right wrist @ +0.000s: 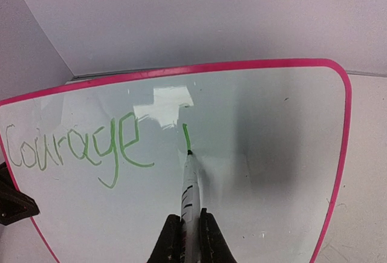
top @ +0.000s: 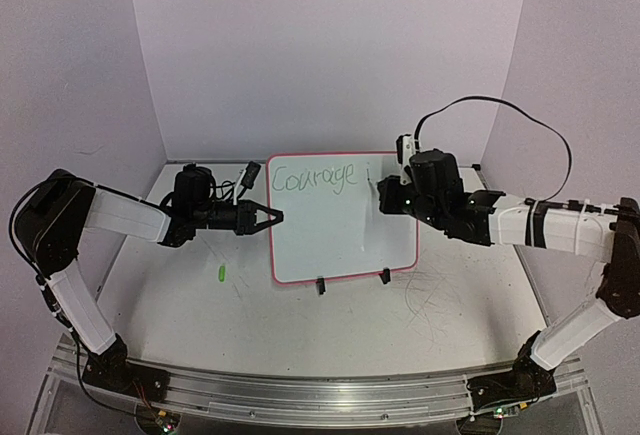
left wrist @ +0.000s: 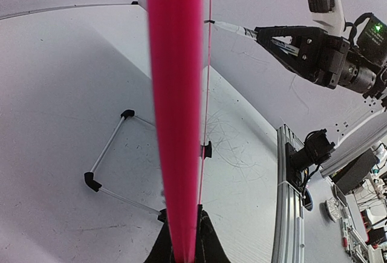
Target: Write a sentence on the whiteboard
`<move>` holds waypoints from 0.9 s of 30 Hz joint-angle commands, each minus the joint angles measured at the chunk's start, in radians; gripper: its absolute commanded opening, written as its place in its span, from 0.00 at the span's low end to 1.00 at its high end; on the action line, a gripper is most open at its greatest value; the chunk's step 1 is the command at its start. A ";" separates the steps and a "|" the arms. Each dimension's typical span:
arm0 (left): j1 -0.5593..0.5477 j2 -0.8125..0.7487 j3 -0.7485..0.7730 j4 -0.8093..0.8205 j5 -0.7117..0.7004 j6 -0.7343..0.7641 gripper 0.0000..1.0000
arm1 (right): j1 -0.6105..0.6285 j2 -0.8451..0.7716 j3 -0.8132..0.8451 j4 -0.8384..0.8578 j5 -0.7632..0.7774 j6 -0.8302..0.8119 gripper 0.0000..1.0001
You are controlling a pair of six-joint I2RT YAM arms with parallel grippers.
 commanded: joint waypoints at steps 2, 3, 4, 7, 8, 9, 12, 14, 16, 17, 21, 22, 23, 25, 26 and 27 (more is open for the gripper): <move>0.033 0.037 0.018 -0.092 -0.202 0.049 0.00 | 0.006 -0.034 -0.025 -0.034 -0.001 0.027 0.00; 0.033 0.038 0.019 -0.092 -0.201 0.049 0.00 | 0.006 -0.036 -0.022 -0.034 0.000 0.027 0.00; 0.033 0.038 0.019 -0.092 -0.202 0.049 0.00 | 0.007 -0.037 -0.016 -0.033 0.002 0.025 0.00; 0.033 0.039 0.018 -0.093 -0.201 0.049 0.00 | 0.007 -0.047 0.006 -0.024 0.012 0.015 0.00; 0.033 0.038 0.018 -0.093 -0.201 0.049 0.00 | 0.007 -0.056 0.010 -0.019 0.017 0.013 0.00; 0.033 0.038 0.018 -0.093 -0.202 0.049 0.00 | 0.007 -0.066 0.013 -0.013 0.023 0.011 0.00; 0.033 0.039 0.019 -0.092 -0.202 0.049 0.00 | 0.002 -0.075 0.028 -0.002 0.029 -0.001 0.00; 0.033 0.039 0.020 -0.092 -0.200 0.049 0.00 | -0.002 -0.067 0.037 -0.002 0.031 -0.010 0.00; 0.033 0.039 0.022 -0.092 -0.199 0.049 0.00 | -0.007 -0.061 0.042 -0.001 0.031 -0.012 0.00; 0.033 0.039 0.021 -0.093 -0.198 0.049 0.00 | -0.009 -0.059 0.045 0.000 0.030 -0.013 0.00; 0.033 0.038 0.020 -0.092 -0.199 0.049 0.00 | -0.013 -0.043 0.056 0.002 0.033 -0.014 0.00; 0.033 0.039 0.022 -0.092 -0.198 0.049 0.00 | -0.014 -0.040 0.058 0.003 0.036 -0.014 0.00; 0.033 0.039 0.022 -0.093 -0.196 0.049 0.00 | -0.015 -0.037 0.059 0.004 0.037 -0.014 0.00; 0.033 0.038 0.022 -0.093 -0.195 0.048 0.00 | -0.017 -0.034 0.063 0.010 0.043 -0.016 0.00; 0.033 0.038 0.021 -0.092 -0.196 0.048 0.00 | -0.016 -0.034 0.062 0.011 0.046 -0.016 0.00; 0.033 0.036 0.020 -0.092 -0.196 0.048 0.00 | -0.016 -0.034 0.062 0.014 0.048 -0.018 0.00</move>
